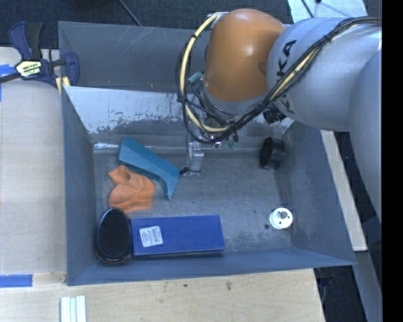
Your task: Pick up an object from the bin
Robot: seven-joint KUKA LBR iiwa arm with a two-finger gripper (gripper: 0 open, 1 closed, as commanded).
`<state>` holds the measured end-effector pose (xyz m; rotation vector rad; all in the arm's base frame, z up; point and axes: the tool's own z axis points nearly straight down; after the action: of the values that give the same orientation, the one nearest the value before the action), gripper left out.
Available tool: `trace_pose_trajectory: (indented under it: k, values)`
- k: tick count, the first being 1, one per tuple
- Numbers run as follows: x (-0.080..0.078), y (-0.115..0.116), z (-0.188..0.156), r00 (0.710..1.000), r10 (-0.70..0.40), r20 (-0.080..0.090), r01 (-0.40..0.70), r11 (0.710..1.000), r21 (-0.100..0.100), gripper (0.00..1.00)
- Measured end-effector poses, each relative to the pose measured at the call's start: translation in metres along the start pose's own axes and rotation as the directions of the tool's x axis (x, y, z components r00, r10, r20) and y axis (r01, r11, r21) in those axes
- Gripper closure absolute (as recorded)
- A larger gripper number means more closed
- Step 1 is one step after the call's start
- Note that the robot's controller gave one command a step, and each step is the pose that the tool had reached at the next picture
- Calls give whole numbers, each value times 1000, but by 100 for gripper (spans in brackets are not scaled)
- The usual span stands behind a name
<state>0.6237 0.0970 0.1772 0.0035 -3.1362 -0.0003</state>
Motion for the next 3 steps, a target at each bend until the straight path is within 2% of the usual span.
trace_pose_trajectory:
  k: [1, 2, 3]
  values:
    - [-2, 0, -5, 1000, 2, 9, -2, 1000, -1, 0]
    - [2, 10, 44, 1000, -20, 15, 20, 1000, -1, 0]
    - [11, 17, 80, 996, 86, 1, -86, 996, 2, 0]
